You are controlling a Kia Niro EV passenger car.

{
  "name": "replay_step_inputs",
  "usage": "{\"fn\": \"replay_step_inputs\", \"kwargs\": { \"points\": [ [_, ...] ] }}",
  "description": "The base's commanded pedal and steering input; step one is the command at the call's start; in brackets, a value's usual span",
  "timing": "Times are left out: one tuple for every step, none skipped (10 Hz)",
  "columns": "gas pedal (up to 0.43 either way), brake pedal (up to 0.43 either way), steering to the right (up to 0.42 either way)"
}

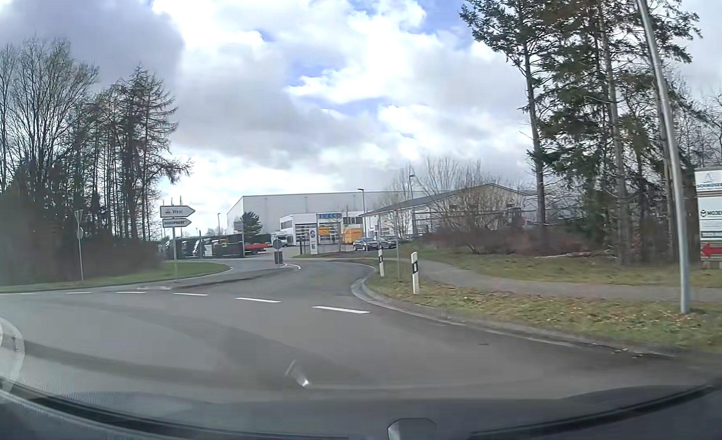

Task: Follow the waypoints while adhering to traffic rules and regulations

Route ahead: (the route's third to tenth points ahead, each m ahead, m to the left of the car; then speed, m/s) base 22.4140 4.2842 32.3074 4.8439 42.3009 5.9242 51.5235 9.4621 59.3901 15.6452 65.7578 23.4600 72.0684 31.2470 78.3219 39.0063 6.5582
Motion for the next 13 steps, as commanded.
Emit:
{"fn": "replay_step_inputs", "kwargs": {
  "points": [
    [0.157,0.000,-0.169],
    [0.157,0.000,-0.153],
    [0.169,0.000,-0.139],
    [0.169,0.000,-0.126],
    [0.157,0.000,-0.109],
    [0.157,0.000,-0.086],
    [0.157,0.000,-0.065],
    [0.157,0.000,-0.044],
    [0.157,0.000,-0.034],
    [0.169,0.000,-0.027],
    [0.169,0.000,-0.012],
    [0.169,0.000,0.008],
    [0.157,0.000,0.024]
  ]
}}
